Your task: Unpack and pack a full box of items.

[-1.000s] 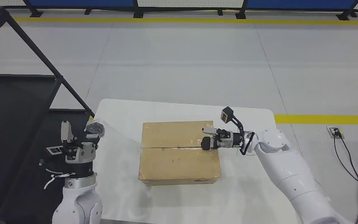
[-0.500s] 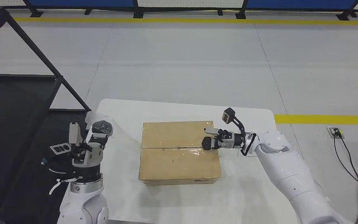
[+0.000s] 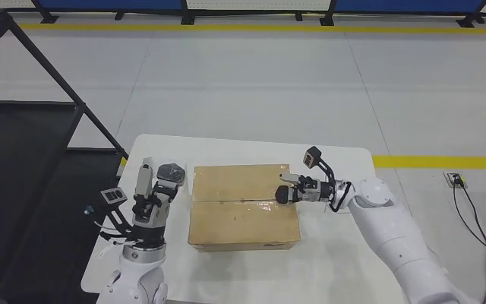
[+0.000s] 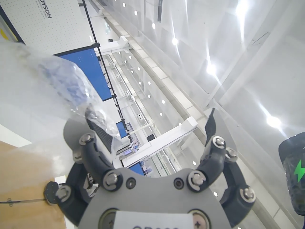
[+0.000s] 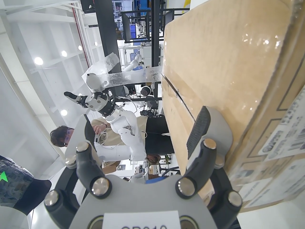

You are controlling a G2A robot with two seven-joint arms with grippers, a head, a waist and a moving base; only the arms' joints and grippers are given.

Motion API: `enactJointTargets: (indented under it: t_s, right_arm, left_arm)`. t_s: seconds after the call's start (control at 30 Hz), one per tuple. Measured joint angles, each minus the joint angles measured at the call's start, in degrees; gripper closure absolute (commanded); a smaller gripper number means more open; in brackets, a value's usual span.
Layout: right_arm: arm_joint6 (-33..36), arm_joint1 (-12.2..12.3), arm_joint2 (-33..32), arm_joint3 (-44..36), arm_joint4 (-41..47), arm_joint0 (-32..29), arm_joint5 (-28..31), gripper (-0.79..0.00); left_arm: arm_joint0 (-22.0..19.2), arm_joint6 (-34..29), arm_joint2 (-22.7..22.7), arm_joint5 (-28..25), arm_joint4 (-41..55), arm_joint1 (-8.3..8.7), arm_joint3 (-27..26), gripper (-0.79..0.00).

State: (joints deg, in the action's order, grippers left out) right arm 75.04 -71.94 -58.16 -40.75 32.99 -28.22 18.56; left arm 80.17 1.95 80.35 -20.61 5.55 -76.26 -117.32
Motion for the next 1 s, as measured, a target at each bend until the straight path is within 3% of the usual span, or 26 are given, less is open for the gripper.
enactJointTargets:
  t_s: [0.5,1.0]
  right_arm:
    - [1.8,1.2,-3.8,-2.3,2.4,-3.0,2.6,-0.785]
    - [5.5,4.7,-13.4,-9.5,6.8,-11.7,5.2,-0.785]
  left_arm:
    - [-2.7,-0.7,-6.5,1.8,-4.9,-0.84,2.3,-0.785]
    - [-6.4,0.0,-11.8,4.0,-11.1,-1.83,6.9,-0.785]
